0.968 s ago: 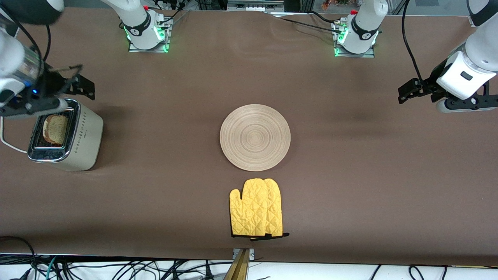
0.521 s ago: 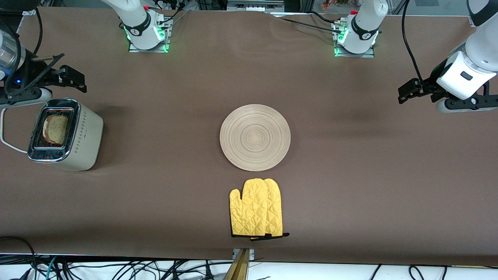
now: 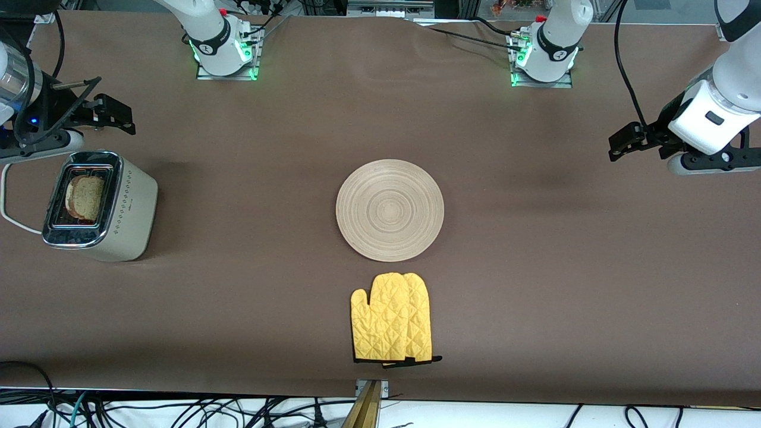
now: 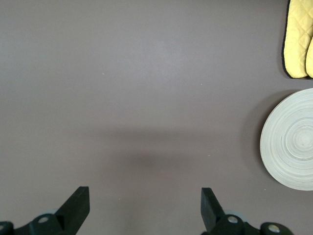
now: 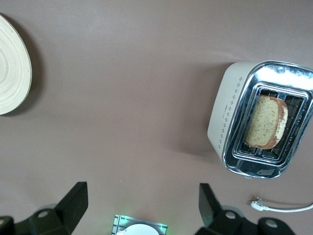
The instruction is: Move plate and put bread in toaster
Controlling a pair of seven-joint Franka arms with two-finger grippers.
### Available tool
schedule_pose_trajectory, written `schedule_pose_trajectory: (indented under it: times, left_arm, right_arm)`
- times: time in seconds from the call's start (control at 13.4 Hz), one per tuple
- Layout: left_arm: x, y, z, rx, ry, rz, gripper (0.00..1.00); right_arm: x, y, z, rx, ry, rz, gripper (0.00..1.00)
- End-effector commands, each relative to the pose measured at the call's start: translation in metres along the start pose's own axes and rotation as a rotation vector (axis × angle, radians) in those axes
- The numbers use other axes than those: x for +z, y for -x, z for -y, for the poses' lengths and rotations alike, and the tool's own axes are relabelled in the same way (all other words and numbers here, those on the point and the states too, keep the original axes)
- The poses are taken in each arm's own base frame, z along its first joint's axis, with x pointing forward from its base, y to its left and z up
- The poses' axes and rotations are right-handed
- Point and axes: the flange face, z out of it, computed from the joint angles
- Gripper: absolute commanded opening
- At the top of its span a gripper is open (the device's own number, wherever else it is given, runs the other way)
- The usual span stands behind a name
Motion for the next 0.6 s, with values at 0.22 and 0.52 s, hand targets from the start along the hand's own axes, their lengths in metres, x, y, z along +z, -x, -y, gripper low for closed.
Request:
schedule_pose_trajectory:
  times: [0.22,0.52]
  left_arm:
    - [-0.0055,-0.0035,-0.0024,-0.007,0.001,-0.003,1.0]
    - [-0.0056,-0.0037,-0.0024,-0.007,0.001,-0.004,1.0]
  right_arm:
    - [-0.0051,0.0043,-0.001,-0.052,-0.017,-0.009,1.0]
    - [-0.0019,0.0037,-0.0058,-0.057,-0.012,0.001,1.0]
